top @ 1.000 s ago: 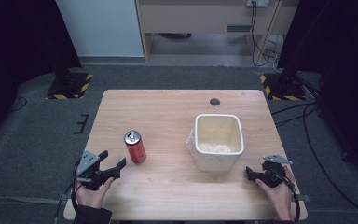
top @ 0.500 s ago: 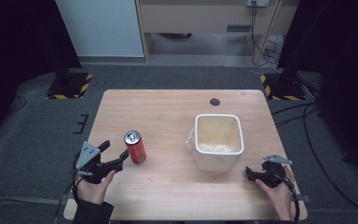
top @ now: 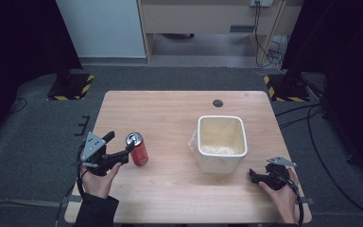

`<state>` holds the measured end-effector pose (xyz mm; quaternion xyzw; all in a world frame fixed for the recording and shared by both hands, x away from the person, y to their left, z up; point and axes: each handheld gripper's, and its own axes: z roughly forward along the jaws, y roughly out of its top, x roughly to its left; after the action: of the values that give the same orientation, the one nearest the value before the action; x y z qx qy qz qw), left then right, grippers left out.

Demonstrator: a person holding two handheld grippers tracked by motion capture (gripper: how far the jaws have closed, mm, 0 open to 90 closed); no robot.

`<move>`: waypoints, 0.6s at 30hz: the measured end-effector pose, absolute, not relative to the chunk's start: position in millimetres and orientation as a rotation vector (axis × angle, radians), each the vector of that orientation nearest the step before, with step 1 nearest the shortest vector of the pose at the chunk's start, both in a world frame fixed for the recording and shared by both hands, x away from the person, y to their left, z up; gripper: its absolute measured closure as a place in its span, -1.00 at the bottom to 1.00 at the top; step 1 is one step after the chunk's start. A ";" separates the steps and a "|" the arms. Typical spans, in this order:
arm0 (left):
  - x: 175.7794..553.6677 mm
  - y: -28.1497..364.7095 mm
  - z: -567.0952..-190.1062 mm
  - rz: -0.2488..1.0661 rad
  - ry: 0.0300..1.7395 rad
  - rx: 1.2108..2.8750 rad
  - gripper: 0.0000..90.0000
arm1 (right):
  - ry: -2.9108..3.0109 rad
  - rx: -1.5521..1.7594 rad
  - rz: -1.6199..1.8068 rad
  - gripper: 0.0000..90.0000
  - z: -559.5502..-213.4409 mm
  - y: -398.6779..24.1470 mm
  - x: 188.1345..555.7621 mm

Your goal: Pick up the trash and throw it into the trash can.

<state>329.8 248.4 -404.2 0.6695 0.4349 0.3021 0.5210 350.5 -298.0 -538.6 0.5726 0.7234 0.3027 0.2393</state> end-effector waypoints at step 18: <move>351.8 232.3 -426.3 0.729 1.039 1.666 -0.70 | 1.980 1.568 0.829 -0.93 -538.6 -297.9 350.5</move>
<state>351.8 232.3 -426.3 0.6888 0.4296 0.3016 0.5001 350.5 -297.9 -538.6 0.5728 0.7232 0.3029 0.2391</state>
